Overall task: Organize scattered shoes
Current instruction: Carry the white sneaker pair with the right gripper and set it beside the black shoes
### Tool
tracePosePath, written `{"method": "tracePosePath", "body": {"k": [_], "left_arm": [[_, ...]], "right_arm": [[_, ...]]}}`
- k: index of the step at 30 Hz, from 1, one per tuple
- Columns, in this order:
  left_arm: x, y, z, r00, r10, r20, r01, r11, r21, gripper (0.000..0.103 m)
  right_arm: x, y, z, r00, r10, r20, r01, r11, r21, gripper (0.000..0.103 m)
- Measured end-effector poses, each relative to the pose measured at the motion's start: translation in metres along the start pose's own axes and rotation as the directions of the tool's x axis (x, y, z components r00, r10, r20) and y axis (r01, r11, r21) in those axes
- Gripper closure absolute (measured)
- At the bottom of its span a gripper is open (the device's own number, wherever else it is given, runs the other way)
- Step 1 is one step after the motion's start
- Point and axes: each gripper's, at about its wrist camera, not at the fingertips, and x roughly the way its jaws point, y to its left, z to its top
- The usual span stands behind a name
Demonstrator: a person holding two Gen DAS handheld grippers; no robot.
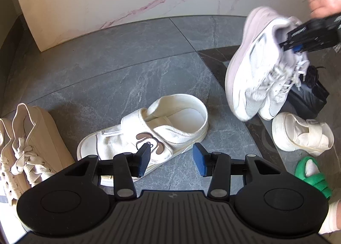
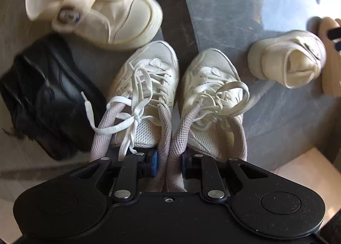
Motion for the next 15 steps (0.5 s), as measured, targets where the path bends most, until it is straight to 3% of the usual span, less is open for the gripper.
{"method": "tracePosePath", "body": {"k": [7,15], "left_arm": [[-0.005,0.010,-0.005,1.000,0.001,0.007,-0.001,0.999,-0.038,0.061],[0.003,0.016,-0.007,1.000,-0.004,-0.023,0.002,0.998,-0.070,0.061]], "right_arm": [[0.065,-0.032,0.000,0.998,-0.001,-0.061,0.003,0.999,0.035,0.084],[0.096,-0.040,0.003,0.999,-0.002,-0.047,0.003,1.000,0.022,0.082]]}}
